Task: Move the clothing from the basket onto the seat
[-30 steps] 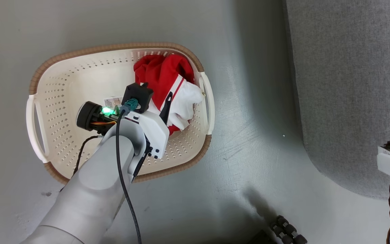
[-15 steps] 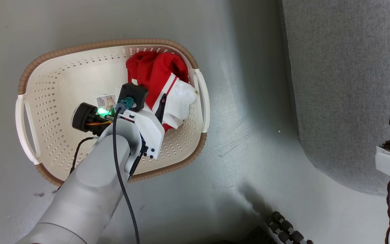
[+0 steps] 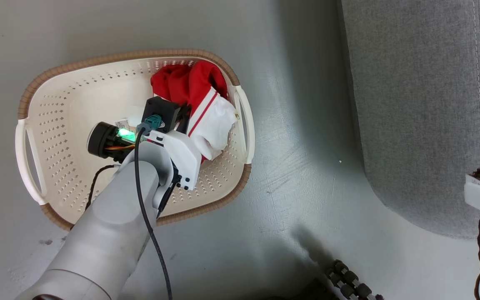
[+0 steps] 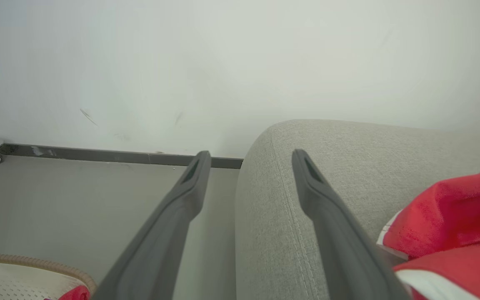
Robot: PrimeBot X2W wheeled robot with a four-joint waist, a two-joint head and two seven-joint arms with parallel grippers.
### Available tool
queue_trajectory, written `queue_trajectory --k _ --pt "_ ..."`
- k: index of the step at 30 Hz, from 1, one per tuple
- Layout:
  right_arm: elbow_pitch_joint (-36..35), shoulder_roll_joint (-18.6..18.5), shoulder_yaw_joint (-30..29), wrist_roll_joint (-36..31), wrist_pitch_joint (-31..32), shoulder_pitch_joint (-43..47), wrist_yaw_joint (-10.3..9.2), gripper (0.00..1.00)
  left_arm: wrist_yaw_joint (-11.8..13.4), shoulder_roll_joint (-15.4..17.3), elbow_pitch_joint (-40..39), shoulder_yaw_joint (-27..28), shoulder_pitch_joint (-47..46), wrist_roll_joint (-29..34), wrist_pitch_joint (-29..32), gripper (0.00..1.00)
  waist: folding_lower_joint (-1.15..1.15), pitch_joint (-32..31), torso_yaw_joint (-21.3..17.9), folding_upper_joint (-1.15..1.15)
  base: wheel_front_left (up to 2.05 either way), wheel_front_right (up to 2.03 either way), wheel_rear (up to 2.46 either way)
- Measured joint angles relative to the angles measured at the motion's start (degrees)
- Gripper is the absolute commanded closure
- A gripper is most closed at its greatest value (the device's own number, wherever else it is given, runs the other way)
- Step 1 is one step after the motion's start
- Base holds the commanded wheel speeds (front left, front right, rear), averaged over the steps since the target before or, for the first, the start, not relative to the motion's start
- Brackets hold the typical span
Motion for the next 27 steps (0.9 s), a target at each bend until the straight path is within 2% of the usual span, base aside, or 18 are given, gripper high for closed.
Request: queue_trajectory --k 13,27 --pt "0.56 0.00 0.23 0.00 -0.97 -0.80 0.00 0.00 -2.01 -0.64 -0.15 1.66 0.00 -1.89 -2.35 1.00 0.00 -1.64 1.24 0.00 0.00 0.00 0.00" --pt "2.74 -0.07 1.62 -0.01 -2.24 -2.71 0.00 0.00 -2.47 -0.90 -4.45 4.08 0.30 -3.19 -3.58 1.00 0.00 -5.54 4.19 0.00 0.00 0.00 0.00"
